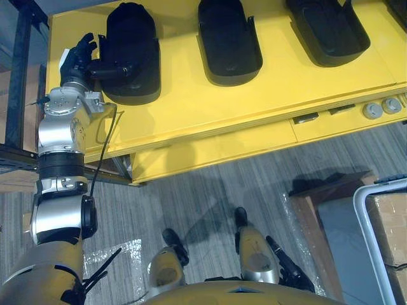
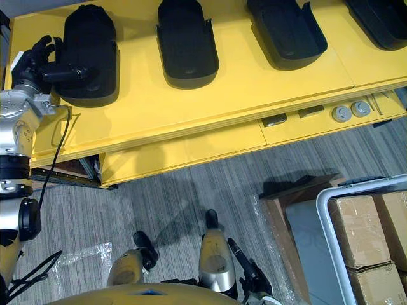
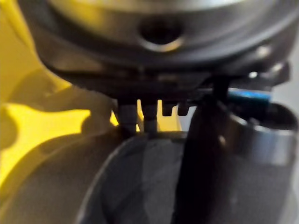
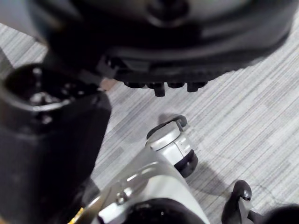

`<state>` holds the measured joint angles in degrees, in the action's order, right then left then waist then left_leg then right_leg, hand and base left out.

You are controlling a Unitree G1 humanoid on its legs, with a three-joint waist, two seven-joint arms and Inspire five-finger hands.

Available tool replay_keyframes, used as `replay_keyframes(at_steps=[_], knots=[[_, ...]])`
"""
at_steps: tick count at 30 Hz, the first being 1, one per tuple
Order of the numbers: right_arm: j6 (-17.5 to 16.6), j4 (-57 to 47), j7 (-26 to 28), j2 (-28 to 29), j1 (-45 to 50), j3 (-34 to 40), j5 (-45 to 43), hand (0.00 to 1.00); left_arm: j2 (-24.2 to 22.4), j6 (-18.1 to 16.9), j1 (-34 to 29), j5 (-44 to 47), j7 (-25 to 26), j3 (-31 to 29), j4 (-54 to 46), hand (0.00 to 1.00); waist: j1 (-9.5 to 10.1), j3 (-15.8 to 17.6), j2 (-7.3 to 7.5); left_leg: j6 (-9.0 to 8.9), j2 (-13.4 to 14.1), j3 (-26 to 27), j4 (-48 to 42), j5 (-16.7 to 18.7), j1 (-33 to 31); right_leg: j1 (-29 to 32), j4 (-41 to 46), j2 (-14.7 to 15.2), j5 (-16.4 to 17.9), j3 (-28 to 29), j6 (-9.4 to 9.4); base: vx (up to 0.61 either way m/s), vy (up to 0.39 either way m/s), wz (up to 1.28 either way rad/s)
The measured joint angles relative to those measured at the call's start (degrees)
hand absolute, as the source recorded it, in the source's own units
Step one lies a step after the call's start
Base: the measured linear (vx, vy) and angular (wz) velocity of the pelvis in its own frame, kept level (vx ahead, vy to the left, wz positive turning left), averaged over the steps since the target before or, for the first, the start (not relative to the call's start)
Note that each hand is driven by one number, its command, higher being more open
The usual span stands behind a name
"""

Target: Walk over and take three plastic housings, then place them on the shelf

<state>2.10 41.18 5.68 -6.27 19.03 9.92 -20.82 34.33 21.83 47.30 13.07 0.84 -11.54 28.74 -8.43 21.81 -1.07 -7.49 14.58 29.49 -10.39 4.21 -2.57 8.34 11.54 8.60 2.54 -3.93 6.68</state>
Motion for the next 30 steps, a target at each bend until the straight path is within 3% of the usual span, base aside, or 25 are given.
replay_keyframes(at_steps=[8, 14, 16, 21, 26, 30], knots=[[-2.16, 3.37, -1.63, 1.62, 0.38, 0.12, 0.15, 1.0, -0.14, -0.23, -3.33, 0.0, 6.5, 0.72, -0.08, 1.0, -0.27, -1.05, -0.12, -0.12, -0.42, -0.07, 1.96, -0.24, 3.68, -4.17, -1.9, 0.0, -0.02, -1.14, 0.03, 0.0, 0.001, 0.02], [-3.88, 5.55, -2.52, 2.4, 0.59, 0.91, 0.58, 1.0, -0.16, -0.47, -8.14, 0.63, 9.23, 2.21, -0.12, 1.0, -1.14, -5.57, -0.37, -0.08, -1.46, -0.32, 4.97, -1.59, 6.4, -6.92, -3.99, 0.2, -0.02, -2.17, 0.05, 0.05, 0.007, 0.06], [-4.58, 5.89, -3.43, 2.76, 0.6, 2.31, 2.75, 1.0, -0.34, -3.11, -9.85, 3.64, 9.91, 2.74, -1.29, 1.0, -1.14, -6.56, -0.56, 0.08, -1.81, -0.98, 6.08, -2.18, 7.56, -8.51, -4.82, 0.29, -0.03, -2.79, 0.06, 0.04, -0.006, 0.15], [-6.71, 6.53, -6.82, 3.54, 0.46, 5.4, 7.13, 1.0, -3.66, -13.74, -15.63, 17.6, 7.97, 3.05, -13.04, 1.0, -0.36, -9.83, -1.6, -0.03, -2.11, -2.51, 7.77, -3.05, 8.29, -10.33, -5.85, 0.32, -0.02, -4.66, 0.06, 0.01, -0.005, 0.18], [-10.46, 6.42, -9.08, 3.66, -1.07, 7.1, 9.19, 1.0, -9.1, -26.92, -19.91, 29.88, 0.78, 6.42, -26.96, 1.0, 0.24, -13.27, -2.6, -0.09, -2.54, -2.67, 9.94, -4.13, 10.62, -12.39, -6.68, 0.3, -0.02, -5.17, 0.05, -0.02, -0.007, 0.03], [-11.6, 6.43, -9.63, 3.21, -1.85, 7.57, 10.69, 1.0, -12.77, -33.39, -24.55, 31.88, -2.79, 6.43, -30.63, 1.0, 0.09, -15.72, -3.58, -0.11, -3.09, -1.87, 12.81, -5.16, 12.6, -12.87, -6.73, 0.17, -0.07, -5.07, 0.16, -0.06, -0.009, -0.06]])
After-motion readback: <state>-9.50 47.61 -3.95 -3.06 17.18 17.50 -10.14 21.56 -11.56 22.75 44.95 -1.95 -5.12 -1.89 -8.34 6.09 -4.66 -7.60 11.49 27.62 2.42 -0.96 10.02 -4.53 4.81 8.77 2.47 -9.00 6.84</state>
